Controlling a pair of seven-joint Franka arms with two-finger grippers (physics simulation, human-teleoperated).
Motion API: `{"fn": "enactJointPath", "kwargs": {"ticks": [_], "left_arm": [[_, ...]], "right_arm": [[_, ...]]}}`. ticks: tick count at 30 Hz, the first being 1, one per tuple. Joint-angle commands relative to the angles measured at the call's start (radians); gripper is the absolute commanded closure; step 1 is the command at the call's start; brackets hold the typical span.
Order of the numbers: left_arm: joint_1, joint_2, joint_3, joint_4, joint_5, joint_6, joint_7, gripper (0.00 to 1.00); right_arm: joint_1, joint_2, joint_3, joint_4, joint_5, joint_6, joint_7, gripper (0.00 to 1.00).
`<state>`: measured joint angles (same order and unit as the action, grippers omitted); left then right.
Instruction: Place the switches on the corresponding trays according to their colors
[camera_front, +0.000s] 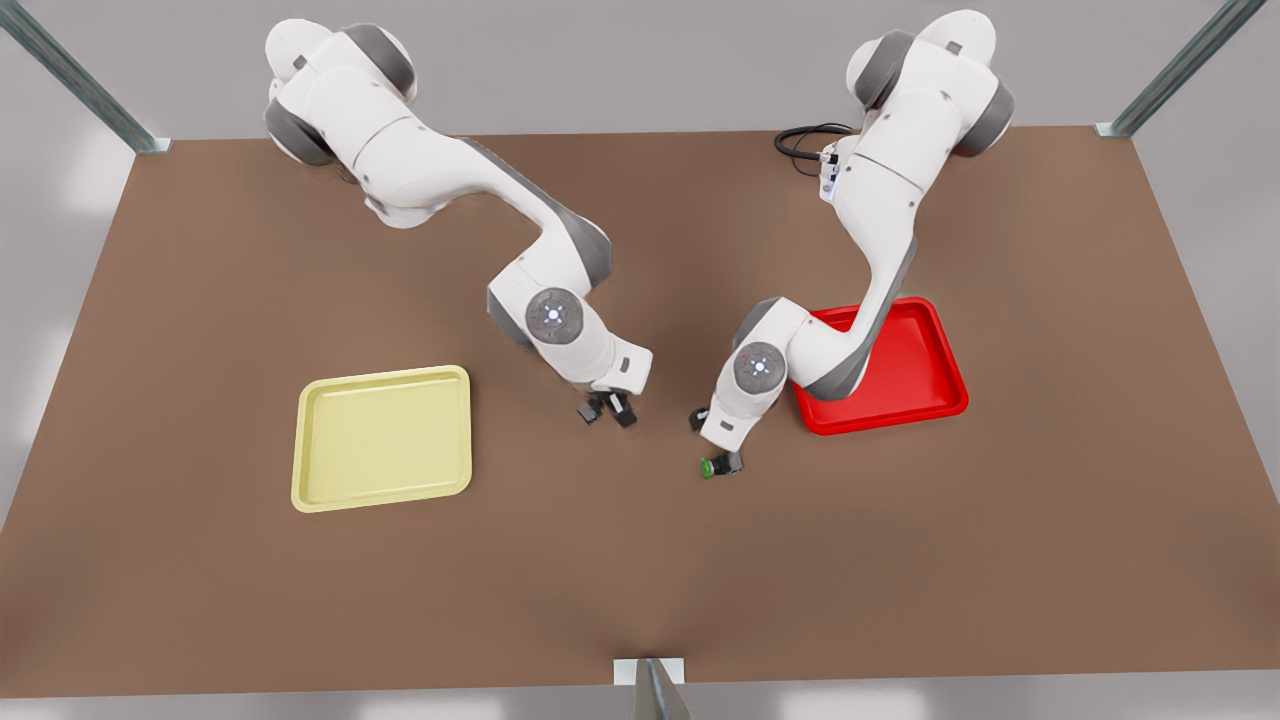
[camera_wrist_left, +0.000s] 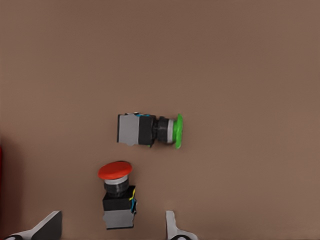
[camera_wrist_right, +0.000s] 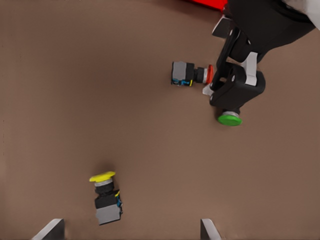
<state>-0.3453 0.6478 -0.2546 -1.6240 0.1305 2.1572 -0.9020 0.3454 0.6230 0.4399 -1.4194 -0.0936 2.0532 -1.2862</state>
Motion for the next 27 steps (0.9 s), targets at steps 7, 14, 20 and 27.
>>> {"fn": "enactJointPath", "kwargs": {"ticks": [7,14,20,27], "left_arm": [[0.0,0.015,0.006,-0.086,0.008,0.107,0.0,0.0],[-0.006,0.007,0.006,-0.189,0.008,0.205,-0.015,0.0],[-0.026,0.029,0.006,-0.178,0.009,0.23,-0.018,0.01],[-0.05,0.076,0.006,-0.131,0.034,0.23,-0.028,0.2]], "right_arm": [[-0.008,-0.032,0.003,-0.139,0.0,0.104,0.041,0.0],[-0.022,-0.02,-0.024,-0.234,-0.012,0.189,0.007,0.0],[-0.042,-0.008,-0.058,-0.251,-0.014,0.214,-0.071,0.0],[-0.028,0.07,-0.061,-0.24,-0.028,0.286,-0.065,0.0]]}}
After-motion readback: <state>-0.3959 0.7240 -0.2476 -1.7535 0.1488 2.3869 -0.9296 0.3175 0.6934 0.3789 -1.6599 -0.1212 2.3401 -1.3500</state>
